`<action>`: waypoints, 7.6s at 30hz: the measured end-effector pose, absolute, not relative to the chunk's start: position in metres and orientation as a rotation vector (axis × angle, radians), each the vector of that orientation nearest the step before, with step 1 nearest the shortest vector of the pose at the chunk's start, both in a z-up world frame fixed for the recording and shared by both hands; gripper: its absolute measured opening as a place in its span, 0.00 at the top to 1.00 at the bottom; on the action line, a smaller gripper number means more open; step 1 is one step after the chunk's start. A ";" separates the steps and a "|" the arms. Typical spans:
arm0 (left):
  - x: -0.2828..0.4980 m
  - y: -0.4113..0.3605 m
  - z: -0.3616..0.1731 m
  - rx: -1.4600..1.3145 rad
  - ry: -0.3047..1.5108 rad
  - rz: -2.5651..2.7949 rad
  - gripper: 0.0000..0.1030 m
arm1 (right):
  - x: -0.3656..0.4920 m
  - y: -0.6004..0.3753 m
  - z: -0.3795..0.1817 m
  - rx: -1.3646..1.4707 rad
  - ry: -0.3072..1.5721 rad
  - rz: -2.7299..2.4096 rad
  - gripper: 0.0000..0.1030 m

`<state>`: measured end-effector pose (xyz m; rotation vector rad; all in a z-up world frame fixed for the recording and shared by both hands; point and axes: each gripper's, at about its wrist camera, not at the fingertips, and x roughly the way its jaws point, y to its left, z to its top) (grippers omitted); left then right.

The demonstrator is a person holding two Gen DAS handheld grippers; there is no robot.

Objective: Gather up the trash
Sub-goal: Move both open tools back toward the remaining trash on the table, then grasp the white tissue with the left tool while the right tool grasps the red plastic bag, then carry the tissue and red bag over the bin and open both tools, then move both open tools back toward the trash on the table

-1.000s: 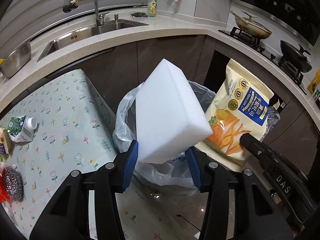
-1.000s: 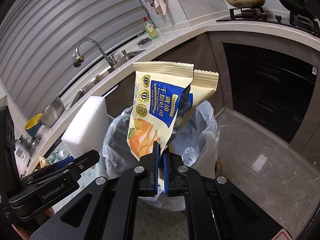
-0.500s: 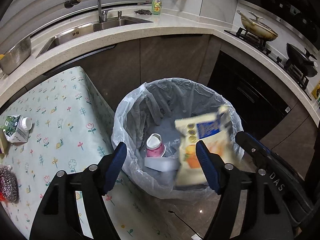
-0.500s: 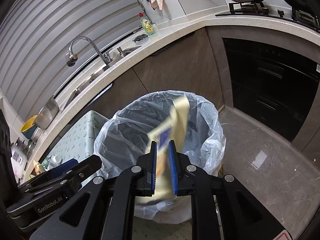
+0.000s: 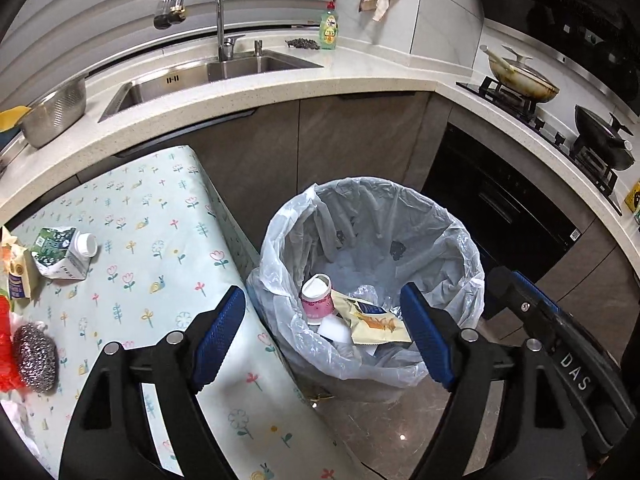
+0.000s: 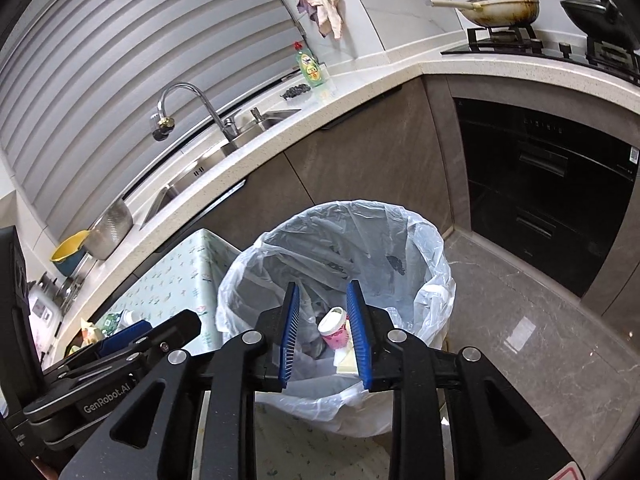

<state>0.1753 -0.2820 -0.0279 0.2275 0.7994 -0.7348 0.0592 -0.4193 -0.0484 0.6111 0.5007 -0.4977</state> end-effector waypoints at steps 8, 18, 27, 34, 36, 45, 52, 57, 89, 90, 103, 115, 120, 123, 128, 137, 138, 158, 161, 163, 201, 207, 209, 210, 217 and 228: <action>0.161 -0.250 -0.006 0.204 0.753 -0.711 0.25 | 0.051 -0.386 -0.029 0.548 0.495 -0.476 0.59; 0.145 -0.188 0.011 0.157 0.702 -0.633 0.15 | 0.041 -0.339 -0.011 0.502 0.493 -0.427 0.47; 0.147 -0.109 0.016 0.085 0.697 -0.518 0.11 | 0.045 -0.290 -0.004 0.461 0.514 -0.357 0.45; 0.156 -0.045 0.007 0.041 0.721 -0.415 0.10 | 0.058 -0.248 -0.001 0.433 0.542 -0.283 0.45; 0.159 -0.026 0.002 0.023 0.732 -0.384 0.10 | 0.063 -0.235 -0.002 0.423 0.555 -0.262 0.45; 0.170 0.054 -0.018 -0.034 0.782 -0.250 0.10 | 0.093 -0.177 -0.014 0.386 0.617 -0.175 0.45; 0.183 0.101 -0.032 -0.069 0.810 -0.172 0.10 | 0.118 -0.140 -0.020 0.348 0.655 -0.120 0.45; 0.196 0.126 -0.044 -0.089 0.848 -0.121 0.10 | 0.139 -0.115 -0.024 0.325 0.681 -0.080 0.45; 0.270 0.161 -0.112 -0.180 0.989 -0.090 0.21 | 0.304 -0.043 -0.063 0.342 0.772 0.073 0.37; 0.270 0.160 -0.112 -0.172 0.990 -0.093 0.26 | 0.306 -0.042 -0.065 0.341 0.781 0.081 0.40; 0.251 0.143 -0.084 -0.151 0.948 -0.159 0.85 | 0.273 -0.053 -0.032 0.358 0.685 0.094 0.64; 0.208 0.104 -0.030 -0.096 0.833 -0.230 0.85 | 0.206 -0.102 0.018 0.408 0.544 0.028 0.64; 0.187 0.075 -0.011 -0.054 0.788 -0.274 0.85 | 0.177 -0.126 0.027 0.429 0.508 -0.002 0.64; 0.176 0.058 -0.002 -0.028 0.768 -0.299 0.85 | 0.160 -0.144 0.031 0.446 0.489 -0.025 0.64; 0.158 0.022 0.009 0.026 0.746 -0.344 0.85 | 0.132 -0.179 0.033 0.480 0.455 -0.075 0.64; 0.133 -0.046 0.016 0.105 0.724 -0.433 0.85 | 0.084 -0.243 0.027 0.536 0.416 -0.177 0.64; 0.132 -0.052 0.016 0.113 0.725 -0.443 0.85 | 0.079 -0.251 0.025 0.541 0.414 -0.187 0.64; 0.111 -0.178 0.008 0.238 0.730 -0.605 0.85 | 0.020 -0.348 -0.015 0.649 0.415 -0.376 0.63; 0.114 -0.194 0.006 0.249 0.736 -0.626 0.85 | 0.016 -0.361 -0.019 0.660 0.413 -0.404 0.63; 0.118 -0.204 0.005 0.253 0.737 -0.642 0.85 | 0.014 -0.371 -0.022 0.667 0.411 -0.423 0.63; 0.208 -0.321 -0.033 0.141 0.850 -0.779 0.37 | 0.071 -0.446 -0.076 0.667 0.490 -0.554 0.49; 0.206 -0.305 -0.019 0.110 0.828 -0.770 0.33 | 0.066 -0.436 -0.062 0.660 0.471 -0.542 0.48; 0.204 -0.298 -0.013 0.102 0.817 -0.770 0.33 | 0.063 -0.431 -0.058 0.657 0.469 -0.537 0.47; 0.203 -0.295 -0.009 0.100 0.812 -0.769 0.33 | 0.062 -0.429 -0.056 0.656 0.467 -0.535 0.47; 0.191 -0.266 0.015 0.082 0.762 -0.753 0.28 | 0.051 -0.408 -0.038 0.635 0.459 -0.514 0.46; 0.176 -0.192 0.041 0.087 0.686 -0.661 0.23 | 0.056 -0.345 -0.001 0.541 0.456 -0.426 0.40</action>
